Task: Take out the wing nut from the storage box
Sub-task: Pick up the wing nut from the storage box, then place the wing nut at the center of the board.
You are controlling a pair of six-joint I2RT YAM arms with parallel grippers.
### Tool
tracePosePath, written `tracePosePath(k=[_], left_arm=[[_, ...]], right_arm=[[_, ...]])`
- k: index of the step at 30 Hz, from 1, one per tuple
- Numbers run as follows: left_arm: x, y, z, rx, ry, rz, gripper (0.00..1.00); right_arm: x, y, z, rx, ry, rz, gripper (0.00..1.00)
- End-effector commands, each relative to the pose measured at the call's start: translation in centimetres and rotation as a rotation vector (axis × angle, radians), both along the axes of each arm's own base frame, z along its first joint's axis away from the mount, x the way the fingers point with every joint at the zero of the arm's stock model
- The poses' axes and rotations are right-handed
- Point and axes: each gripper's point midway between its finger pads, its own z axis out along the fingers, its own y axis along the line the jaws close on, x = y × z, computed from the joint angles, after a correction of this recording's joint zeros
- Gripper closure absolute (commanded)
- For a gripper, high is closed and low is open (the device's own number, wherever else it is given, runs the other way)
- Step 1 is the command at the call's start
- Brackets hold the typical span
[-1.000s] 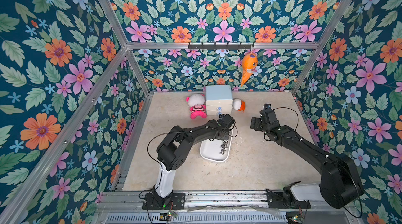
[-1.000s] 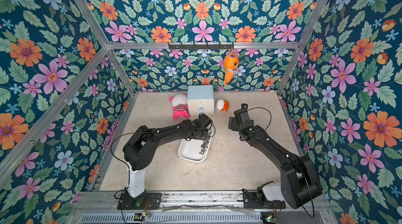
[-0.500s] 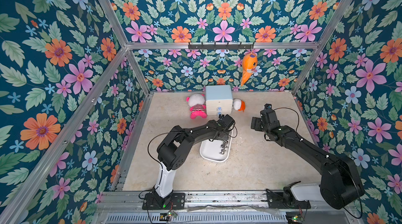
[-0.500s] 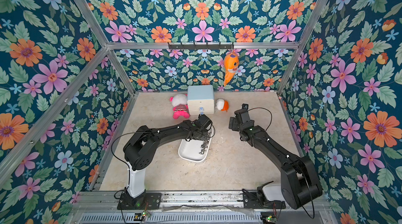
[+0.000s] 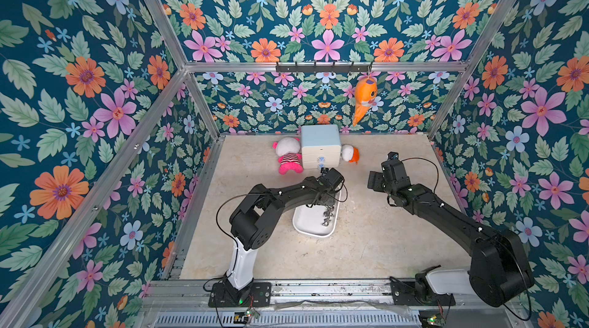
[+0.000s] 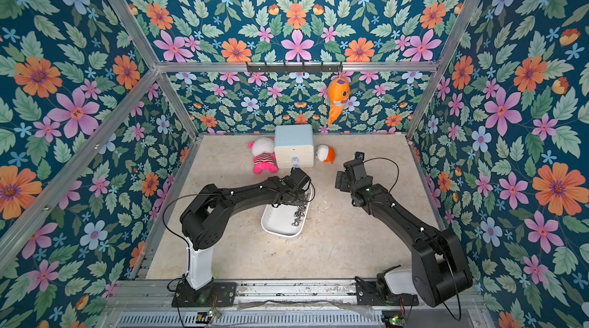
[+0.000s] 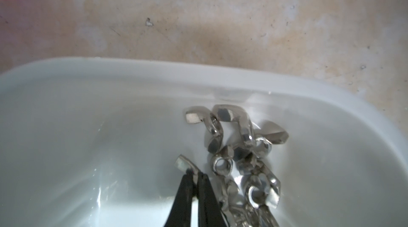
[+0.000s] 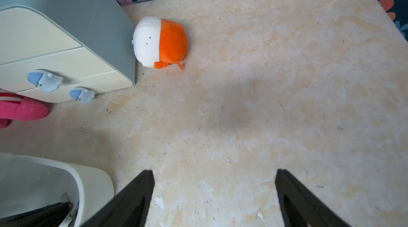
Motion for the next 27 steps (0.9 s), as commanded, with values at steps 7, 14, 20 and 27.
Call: tracePosePath(k=[7,14,20,27], left_arm=[[0.8,0.1,4.5,-0.032,-0.085,0.019,1.00],[-0.1,-3.9,8.6,-0.118,-0.138,-0.049,1.00],[-1.8,-8.1,9.3,-0.167,-0.133,-0.126,1.00],[-4.0,-11.9,6.3,-0.163,-0.071,-0.190,1.00]], right_arm=[[0.0,-0.2,0.1,-0.001,-0.009,-0.012,0.09],[0.2,-3.1,0.2,0.009,-0.010,-0.112,0.08],[-0.2,-7.6,0.7,0.032,-0.024,-0.228,0.08],[-0.7,-9.2,0.9,0.026,-0.025,-0.261,0.08]])
